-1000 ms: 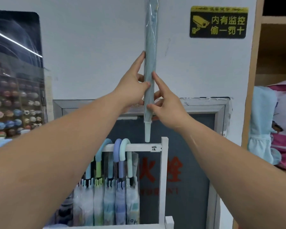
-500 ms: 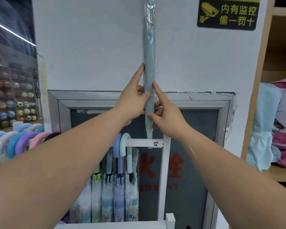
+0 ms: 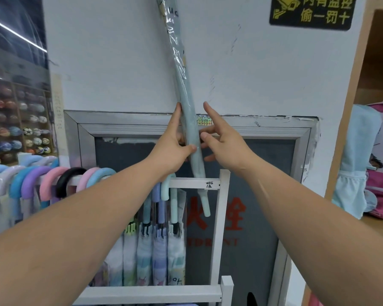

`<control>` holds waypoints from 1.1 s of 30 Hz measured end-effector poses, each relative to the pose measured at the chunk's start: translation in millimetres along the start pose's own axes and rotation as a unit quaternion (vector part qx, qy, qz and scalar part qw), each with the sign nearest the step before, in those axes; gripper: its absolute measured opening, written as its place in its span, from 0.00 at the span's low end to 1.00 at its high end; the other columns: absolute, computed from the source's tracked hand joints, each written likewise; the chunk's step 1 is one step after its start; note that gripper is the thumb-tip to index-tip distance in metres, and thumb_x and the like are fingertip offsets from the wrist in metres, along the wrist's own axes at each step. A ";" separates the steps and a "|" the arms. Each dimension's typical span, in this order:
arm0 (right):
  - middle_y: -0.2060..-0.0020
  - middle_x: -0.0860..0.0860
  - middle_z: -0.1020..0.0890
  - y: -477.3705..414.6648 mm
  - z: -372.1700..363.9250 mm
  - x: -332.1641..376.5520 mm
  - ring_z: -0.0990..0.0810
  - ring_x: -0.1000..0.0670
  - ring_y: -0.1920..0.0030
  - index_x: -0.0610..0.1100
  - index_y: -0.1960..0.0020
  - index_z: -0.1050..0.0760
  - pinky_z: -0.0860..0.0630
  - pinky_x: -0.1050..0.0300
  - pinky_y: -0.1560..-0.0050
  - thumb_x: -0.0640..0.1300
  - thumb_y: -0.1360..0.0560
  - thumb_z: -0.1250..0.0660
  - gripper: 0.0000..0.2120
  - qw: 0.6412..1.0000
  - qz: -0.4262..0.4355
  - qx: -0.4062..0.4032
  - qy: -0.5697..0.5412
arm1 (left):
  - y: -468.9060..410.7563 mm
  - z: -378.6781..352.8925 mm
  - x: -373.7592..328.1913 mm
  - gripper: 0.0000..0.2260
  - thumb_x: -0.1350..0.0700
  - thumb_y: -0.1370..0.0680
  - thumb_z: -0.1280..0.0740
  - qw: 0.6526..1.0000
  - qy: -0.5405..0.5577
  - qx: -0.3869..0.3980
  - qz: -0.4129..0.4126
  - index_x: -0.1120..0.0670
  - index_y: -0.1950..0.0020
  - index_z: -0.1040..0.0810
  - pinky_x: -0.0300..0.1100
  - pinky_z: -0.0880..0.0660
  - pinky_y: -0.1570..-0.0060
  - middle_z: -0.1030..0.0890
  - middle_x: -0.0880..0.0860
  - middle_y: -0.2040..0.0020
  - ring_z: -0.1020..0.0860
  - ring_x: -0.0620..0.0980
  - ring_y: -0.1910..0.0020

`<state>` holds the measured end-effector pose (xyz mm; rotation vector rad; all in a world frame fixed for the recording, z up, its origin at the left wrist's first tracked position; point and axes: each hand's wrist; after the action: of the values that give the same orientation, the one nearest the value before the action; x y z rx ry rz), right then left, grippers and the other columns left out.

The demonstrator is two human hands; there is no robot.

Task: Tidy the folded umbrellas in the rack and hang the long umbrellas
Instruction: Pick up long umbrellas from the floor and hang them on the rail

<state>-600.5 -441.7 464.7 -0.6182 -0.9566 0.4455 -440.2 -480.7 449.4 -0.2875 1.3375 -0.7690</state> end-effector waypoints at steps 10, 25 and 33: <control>0.57 0.57 0.22 -13.8 -9.2 5.0 0.23 0.62 0.65 0.66 0.22 0.48 0.27 0.63 0.56 0.42 0.18 0.37 0.34 0.997 0.031 -0.027 0.067 | 1.6 1.4 5.0 0.50 0.65 0.24 0.28 0.998 -0.045 0.034 0.010 0.27 0.22 0.56 0.54 0.18 0.53 0.20 0.55 0.65 0.21 0.51 0.65; 0.48 0.49 0.17 14.2 8.0 -9.3 0.15 0.50 0.50 0.76 0.27 0.63 0.16 0.48 0.52 0.39 0.20 0.34 0.47 0.999 -0.030 0.036 -0.018 | -9.1 -3.1 -1.4 0.25 0.49 0.17 0.35 0.998 -0.061 0.003 -0.019 0.29 0.25 0.40 0.61 0.22 0.40 0.16 0.61 0.48 0.18 0.62 0.48; 0.64 0.45 0.20 35.0 4.1 -23.2 0.23 0.52 0.67 0.71 0.24 0.64 0.23 0.55 0.57 0.42 0.20 0.34 0.46 0.992 -0.042 0.079 0.090 | -26.9 -1.7 -23.0 0.34 0.56 0.17 0.35 0.999 -0.029 -0.010 -0.035 0.30 0.22 0.50 0.61 0.20 0.43 0.18 0.65 0.48 0.18 0.64 0.46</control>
<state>-618.7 -428.5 429.0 -0.4644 -0.7647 0.3807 -451.6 -485.0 482.7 -0.3703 1.2869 -0.8009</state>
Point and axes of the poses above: each hand's wrist, its own y-axis away from the middle knuckle, its own z-axis out of the back of the hand, x = y × z
